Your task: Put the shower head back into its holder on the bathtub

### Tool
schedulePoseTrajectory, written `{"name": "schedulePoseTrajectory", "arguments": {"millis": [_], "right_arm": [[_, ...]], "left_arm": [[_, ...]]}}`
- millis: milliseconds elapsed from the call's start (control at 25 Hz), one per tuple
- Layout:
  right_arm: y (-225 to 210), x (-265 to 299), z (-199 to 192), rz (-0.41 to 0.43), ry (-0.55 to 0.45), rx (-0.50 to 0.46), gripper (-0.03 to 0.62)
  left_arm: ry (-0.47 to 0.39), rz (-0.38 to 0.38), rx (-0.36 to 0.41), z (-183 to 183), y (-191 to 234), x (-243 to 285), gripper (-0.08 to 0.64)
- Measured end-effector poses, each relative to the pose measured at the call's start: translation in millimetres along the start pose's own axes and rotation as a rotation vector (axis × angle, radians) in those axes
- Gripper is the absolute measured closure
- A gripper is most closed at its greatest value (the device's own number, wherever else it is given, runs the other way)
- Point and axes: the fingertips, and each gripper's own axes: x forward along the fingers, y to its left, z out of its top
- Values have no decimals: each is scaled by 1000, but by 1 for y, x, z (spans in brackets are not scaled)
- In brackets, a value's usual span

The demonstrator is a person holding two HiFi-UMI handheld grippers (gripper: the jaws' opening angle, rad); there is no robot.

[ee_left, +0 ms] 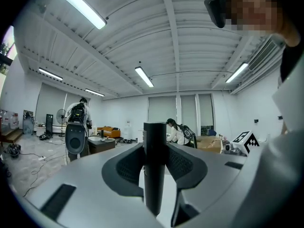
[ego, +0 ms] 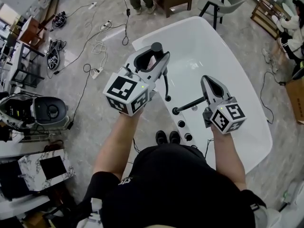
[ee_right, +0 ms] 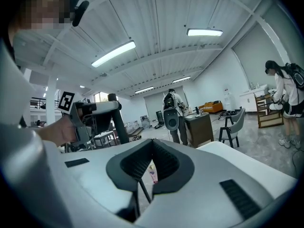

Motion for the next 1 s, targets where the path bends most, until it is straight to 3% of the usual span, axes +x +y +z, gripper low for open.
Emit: {"name": "schedulePoseTrajectory", "arguments": {"millis": [280,640,1000], "right_arm": [[-2,5,7,-2,-6,-8,578],[-11,5,-10,-36,50,3,578],[-23,8,-54,-56,122,49,578]], "left_arm": [[52,-5,2,-23,4,13,416],[207,-33,-69,-118,2,24,416],[358,-70,-143,-220,-6,37,416]]}}
